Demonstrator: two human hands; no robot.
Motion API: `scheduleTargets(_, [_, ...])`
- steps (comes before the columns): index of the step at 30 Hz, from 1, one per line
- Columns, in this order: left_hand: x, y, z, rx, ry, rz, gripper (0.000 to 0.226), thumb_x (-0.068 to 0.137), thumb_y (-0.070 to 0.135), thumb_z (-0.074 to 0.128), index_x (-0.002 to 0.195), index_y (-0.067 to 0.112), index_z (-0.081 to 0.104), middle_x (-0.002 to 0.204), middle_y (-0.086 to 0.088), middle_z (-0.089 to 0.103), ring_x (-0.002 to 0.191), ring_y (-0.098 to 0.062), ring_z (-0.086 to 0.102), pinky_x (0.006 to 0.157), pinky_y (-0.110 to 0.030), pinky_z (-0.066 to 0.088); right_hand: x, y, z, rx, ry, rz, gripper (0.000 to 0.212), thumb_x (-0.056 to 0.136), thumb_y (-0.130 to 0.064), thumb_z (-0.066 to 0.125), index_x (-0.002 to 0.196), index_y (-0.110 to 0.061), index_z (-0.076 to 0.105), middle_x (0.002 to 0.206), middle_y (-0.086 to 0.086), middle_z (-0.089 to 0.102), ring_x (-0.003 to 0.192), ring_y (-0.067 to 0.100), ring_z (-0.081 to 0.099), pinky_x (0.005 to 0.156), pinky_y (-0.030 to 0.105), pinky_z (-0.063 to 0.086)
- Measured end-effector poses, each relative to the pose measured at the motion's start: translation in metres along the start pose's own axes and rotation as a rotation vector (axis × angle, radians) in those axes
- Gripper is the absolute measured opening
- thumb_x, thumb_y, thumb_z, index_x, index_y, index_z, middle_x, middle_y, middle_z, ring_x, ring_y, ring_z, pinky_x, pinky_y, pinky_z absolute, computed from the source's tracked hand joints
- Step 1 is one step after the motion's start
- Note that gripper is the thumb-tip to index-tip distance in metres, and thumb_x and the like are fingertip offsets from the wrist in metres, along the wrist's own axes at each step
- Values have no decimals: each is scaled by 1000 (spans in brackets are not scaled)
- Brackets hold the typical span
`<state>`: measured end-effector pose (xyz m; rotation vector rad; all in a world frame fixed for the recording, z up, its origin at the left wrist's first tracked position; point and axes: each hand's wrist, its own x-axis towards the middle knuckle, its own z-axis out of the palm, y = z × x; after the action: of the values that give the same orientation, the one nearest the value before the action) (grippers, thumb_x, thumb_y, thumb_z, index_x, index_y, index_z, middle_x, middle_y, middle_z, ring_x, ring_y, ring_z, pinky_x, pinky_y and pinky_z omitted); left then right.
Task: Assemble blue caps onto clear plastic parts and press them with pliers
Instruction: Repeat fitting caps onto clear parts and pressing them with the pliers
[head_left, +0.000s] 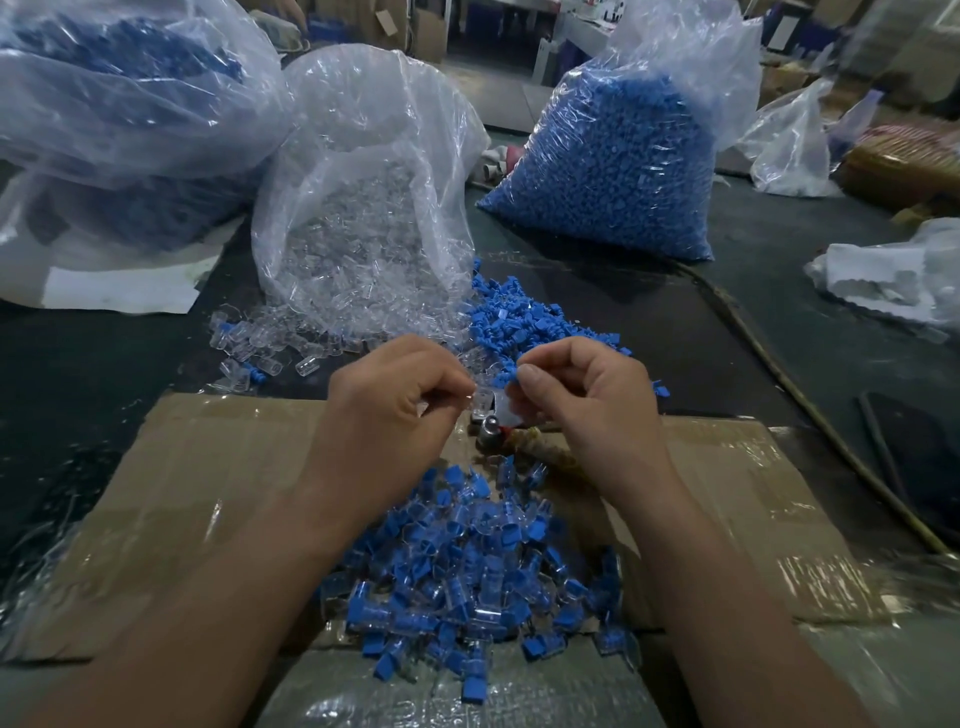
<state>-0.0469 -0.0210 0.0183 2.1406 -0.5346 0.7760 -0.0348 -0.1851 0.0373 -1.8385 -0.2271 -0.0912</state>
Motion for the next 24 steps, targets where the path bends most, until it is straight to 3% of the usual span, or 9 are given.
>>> scheduleTargets(3, [0, 1, 0, 29, 25, 54, 3, 71, -2, 70, 69, 1, 69, 75, -6, 66, 74, -7, 57, 69, -16, 49, -4, -5, 4, 22, -33, -21, 20, 83, -4, 63, 74, -22, 61, 67, -2, 68, 65, 12, 67, 62, 21, 54])
scheduleTargets(11, [-1, 6, 0, 88, 16, 201, 17, 79, 5, 58, 68, -4, 67, 75, -14, 66, 71, -13, 56, 61, -26, 48, -8, -9, 5, 101, -60, -22, 18, 82, 0, 64, 71, -15, 61, 55, -4, 63, 51, 7, 60, 51, 15, 46])
scheduleTargets(17, [-1, 3, 0, 134, 22, 271, 17, 80, 1, 59, 67, -6, 67, 74, -16, 66, 62, -25, 63, 57, -33, 49, -9, -8, 8, 69, -79, 0, 17, 82, -3, 64, 71, -17, 61, 58, -7, 62, 53, 3, 58, 52, 13, 46])
scheduleTargets(21, [-1, 3, 0, 162, 18, 314, 16, 79, -2, 60, 66, -6, 67, 73, -17, 65, 59, -25, 62, 54, -35, 51, -9, -7, 9, 112, -106, 70, 13, 85, -9, 61, 74, -16, 58, 76, 6, 67, 66, 13, 66, 61, 22, 54])
scheduleTargets(24, [0, 4, 0, 177, 18, 329, 17, 80, -2, 59, 65, -7, 66, 72, -17, 64, 58, -25, 61, 54, -33, 50, -10, -7, 11, 268, -177, 173, 15, 88, -7, 56, 76, -12, 51, 68, 4, 66, 65, 19, 68, 61, 32, 58])
